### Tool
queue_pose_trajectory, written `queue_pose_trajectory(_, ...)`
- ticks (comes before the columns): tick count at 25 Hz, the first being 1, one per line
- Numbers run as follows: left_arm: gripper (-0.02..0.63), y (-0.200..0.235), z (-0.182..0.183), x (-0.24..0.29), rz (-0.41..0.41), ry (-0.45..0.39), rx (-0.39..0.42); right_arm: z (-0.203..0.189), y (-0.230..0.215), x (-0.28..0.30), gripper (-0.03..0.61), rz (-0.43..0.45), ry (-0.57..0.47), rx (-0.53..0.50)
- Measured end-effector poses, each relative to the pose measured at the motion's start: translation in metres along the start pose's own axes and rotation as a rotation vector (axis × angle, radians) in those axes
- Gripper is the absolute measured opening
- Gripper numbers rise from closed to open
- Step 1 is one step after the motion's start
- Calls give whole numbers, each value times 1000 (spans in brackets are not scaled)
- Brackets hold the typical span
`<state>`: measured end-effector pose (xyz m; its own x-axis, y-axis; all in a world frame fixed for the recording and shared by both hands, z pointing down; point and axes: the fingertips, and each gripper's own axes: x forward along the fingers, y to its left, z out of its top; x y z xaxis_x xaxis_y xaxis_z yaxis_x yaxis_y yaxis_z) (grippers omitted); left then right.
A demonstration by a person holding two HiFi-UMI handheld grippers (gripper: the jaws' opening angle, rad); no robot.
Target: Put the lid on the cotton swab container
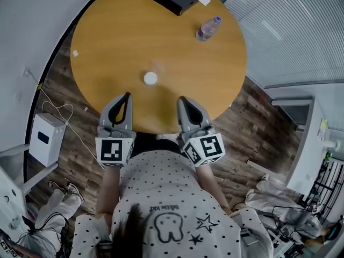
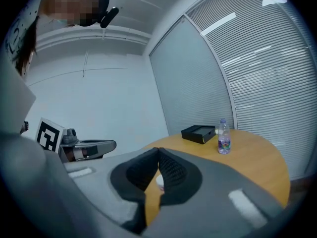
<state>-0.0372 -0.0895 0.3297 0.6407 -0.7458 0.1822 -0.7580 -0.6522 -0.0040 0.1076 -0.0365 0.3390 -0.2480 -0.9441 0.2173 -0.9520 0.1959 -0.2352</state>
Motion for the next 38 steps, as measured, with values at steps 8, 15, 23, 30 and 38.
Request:
queue_pose_trajectory(8, 11, 21, -6, 19, -45, 5, -13, -5, -3, 26, 5, -60, 10, 17)
queue_pose_trajectory(15, 11, 28, -15, 22, -48, 32, -26, -10, 0, 32, 5, -77, 16, 29)
queue_pose_trajectory(23, 11, 26, -20, 23, -46, 35, -31, -13, -1, 36, 5, -63, 29, 30)
queue_pose_trajectory(30, 11, 23, -23, 30, -11, 39, -12, -6, -14, 41, 5, -32, 33, 20)
queue_pose_trajectory(38, 11, 17, -24, 36, 19, 42, -17, -5, -26, 45, 5, 5, 51, 17)
